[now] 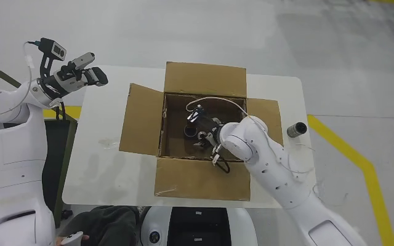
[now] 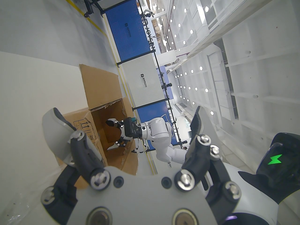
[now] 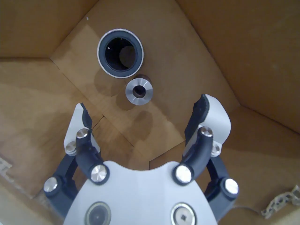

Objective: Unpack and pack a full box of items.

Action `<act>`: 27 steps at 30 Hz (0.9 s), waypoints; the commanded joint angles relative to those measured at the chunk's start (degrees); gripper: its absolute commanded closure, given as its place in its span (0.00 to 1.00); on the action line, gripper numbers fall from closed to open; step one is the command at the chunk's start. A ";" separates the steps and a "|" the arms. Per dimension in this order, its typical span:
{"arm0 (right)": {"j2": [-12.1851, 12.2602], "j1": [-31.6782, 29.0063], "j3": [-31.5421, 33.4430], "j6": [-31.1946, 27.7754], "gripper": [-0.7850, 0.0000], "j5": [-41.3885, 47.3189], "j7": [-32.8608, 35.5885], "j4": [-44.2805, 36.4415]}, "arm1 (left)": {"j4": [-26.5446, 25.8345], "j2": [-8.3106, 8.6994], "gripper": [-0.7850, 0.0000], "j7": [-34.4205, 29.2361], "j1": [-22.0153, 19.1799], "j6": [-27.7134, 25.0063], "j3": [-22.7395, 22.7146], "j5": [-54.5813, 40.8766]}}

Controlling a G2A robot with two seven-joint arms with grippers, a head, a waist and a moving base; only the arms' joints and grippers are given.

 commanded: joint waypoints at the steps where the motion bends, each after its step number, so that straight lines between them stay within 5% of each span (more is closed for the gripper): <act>1: -0.29 0.63 -0.72 0.57 0.00 0.17 -0.50 1.03 | 0.00 0.00 0.00 0.00 0.00 0.00 0.00 0.00; 15: -1.81 3.87 -4.34 -0.12 0.01 2.10 -1.51 8.87 | 0.00 0.00 0.00 0.00 0.00 0.00 0.00 0.00; 27: -2.36 4.74 -4.92 -0.71 0.16 3.23 -2.72 12.44 | 0.00 0.00 0.00 0.00 0.00 0.00 0.00 0.00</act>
